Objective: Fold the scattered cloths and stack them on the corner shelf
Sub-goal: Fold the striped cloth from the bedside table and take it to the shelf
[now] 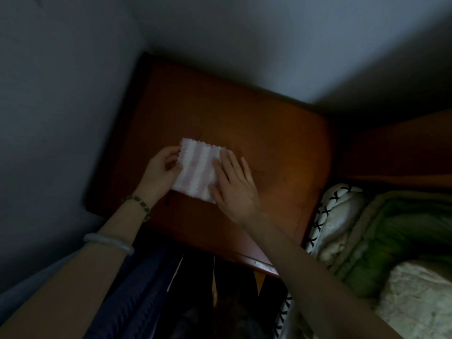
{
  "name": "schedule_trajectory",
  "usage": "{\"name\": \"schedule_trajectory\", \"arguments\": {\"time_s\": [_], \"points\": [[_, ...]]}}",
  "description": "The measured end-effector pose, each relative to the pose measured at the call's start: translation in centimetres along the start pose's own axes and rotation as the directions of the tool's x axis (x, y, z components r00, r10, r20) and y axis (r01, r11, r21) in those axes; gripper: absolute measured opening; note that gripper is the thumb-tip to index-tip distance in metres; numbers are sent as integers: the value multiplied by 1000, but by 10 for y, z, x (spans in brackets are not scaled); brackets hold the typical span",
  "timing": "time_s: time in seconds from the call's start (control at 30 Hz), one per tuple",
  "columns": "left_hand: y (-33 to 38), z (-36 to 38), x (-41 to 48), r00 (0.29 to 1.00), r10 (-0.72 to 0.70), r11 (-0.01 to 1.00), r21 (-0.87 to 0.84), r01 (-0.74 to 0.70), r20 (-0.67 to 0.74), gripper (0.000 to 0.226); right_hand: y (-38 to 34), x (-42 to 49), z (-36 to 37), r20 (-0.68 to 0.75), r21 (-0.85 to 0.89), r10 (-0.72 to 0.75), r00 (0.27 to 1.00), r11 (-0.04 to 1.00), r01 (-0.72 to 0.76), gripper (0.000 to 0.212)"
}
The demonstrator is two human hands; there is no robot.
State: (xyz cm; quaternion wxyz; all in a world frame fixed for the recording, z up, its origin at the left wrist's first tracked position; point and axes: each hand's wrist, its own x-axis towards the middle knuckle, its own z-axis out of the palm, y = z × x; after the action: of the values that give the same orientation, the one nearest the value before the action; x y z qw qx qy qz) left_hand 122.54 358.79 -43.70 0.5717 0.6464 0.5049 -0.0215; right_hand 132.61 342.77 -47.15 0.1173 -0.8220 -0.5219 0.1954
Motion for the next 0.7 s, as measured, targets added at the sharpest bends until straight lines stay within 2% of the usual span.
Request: {"name": "schedule_trajectory", "arguments": {"time_s": [0.13, 0.33, 0.5, 0.63, 0.7], "points": [[-9, -1, 7, 999, 18, 999, 40, -16, -35, 36, 6, -1, 10, 66, -88, 56, 996, 995, -51, 65], [-24, 0, 12, 992, 66, 986, 161, -47, -110, 30, 6, 0, 17, 71, -143, 63, 995, 988, -53, 68], [-31, 0, 9, 982, 79, 991, 123, -59, -171, 27, 12, 0, 25, 103, -137, 50, 993, 990, -35, 70], [-30, 2, 6, 974, 68, 996, 72, -54, -217, 30, 12, 1, 18, 56, -113, 19, 998, 994, -12, 70], [-33, 1, 3, 967, 90, 991, 115, -64, -239, 39, 8, 0, 13, 1, -85, -6, 1000, 996, 6, 65]]}}
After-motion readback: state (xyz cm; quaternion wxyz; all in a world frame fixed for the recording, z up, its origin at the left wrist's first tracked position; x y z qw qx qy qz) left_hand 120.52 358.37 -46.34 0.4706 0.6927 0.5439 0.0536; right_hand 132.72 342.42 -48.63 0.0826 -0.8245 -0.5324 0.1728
